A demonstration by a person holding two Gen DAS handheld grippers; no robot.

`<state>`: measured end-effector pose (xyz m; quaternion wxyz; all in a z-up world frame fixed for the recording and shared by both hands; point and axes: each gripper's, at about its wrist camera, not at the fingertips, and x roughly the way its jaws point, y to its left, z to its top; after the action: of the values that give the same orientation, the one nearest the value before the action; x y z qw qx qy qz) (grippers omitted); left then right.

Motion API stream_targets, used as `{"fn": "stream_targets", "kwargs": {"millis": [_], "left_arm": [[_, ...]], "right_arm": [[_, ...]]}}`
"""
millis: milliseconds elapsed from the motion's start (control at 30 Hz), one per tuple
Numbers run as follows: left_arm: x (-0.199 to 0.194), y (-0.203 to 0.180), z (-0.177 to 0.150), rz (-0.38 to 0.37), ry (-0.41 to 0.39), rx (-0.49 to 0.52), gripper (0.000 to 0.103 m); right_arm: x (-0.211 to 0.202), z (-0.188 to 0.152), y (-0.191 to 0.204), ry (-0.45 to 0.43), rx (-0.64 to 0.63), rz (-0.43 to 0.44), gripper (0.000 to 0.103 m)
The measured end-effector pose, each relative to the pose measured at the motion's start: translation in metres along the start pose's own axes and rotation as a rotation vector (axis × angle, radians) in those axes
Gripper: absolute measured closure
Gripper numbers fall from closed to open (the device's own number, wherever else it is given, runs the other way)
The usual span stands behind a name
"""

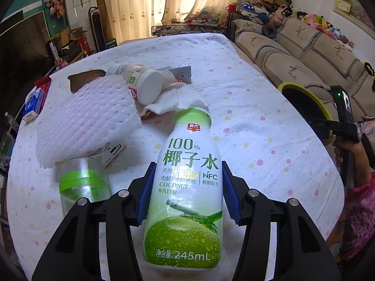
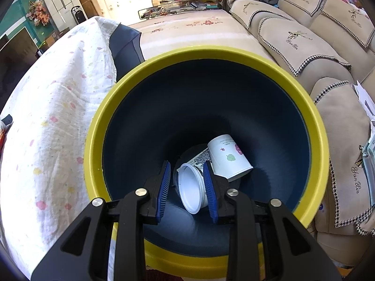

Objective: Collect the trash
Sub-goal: 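Grasp the coconut water bottle with the left gripper and lift it, then carry the coconut water bottle over the bin and open the left gripper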

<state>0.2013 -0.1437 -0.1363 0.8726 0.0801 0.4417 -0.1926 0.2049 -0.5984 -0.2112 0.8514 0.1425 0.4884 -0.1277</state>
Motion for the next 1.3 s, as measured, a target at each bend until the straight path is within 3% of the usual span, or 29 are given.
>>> {"fn": "stream_targets", "kwargs": {"millis": [433,867,1300], "left_arm": [[-0.061,-0.029,0.009,-0.055,-0.093,0.060,0.051],[-0.057,-0.042,0.025,-0.049,-0.086,0.077,0.051],[-0.047,-0.069,0.057,-0.097,-0.111,0.130,0.051]], "right_arm": [[-0.030,-0.014,-0.010,-0.047,0.002,0.033,0.075],[-0.043,-0.017,-0.016,-0.079,0.012,0.074,0.075],[-0.058,-0.021,-0.028,-0.119,0.034,0.086,0.075]]}}
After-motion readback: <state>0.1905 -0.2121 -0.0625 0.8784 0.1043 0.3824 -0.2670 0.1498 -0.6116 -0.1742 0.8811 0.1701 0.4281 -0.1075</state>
